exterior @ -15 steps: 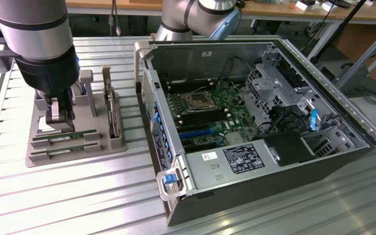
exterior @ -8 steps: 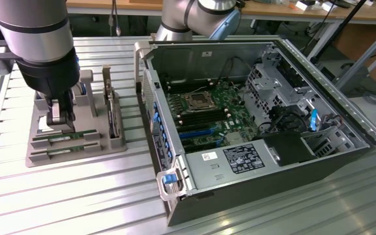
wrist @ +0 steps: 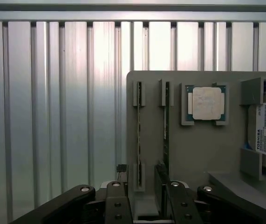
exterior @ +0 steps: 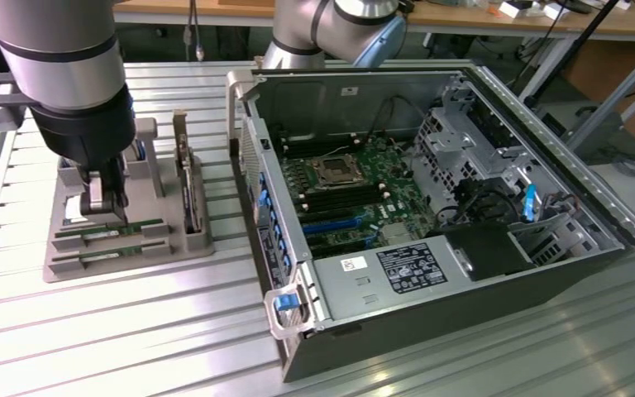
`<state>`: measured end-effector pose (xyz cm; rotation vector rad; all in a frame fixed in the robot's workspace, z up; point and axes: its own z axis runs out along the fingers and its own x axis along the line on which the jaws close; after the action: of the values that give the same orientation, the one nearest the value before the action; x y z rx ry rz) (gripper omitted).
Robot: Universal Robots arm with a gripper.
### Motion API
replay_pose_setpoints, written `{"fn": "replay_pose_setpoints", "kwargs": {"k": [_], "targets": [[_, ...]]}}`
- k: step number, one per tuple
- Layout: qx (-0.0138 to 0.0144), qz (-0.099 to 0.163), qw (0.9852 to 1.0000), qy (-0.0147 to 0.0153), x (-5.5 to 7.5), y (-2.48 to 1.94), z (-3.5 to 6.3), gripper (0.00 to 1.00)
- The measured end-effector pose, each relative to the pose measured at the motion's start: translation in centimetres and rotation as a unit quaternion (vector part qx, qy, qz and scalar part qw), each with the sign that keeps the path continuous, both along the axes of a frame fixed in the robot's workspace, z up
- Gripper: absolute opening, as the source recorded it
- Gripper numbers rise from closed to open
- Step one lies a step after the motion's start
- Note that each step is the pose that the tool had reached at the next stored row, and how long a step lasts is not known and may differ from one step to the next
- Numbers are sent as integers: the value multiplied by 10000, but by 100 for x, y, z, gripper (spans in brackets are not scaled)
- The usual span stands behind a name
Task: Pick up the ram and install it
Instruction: 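Pick up the ram and move it above insertion slot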
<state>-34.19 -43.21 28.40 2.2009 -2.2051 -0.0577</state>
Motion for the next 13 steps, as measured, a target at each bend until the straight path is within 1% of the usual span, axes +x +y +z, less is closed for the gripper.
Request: {"fn": "replay_pose_setpoints", "kwargs": {"k": [13], "targets": [[-23, 0, 10000, 0, 0, 0, -85, 36]]}}
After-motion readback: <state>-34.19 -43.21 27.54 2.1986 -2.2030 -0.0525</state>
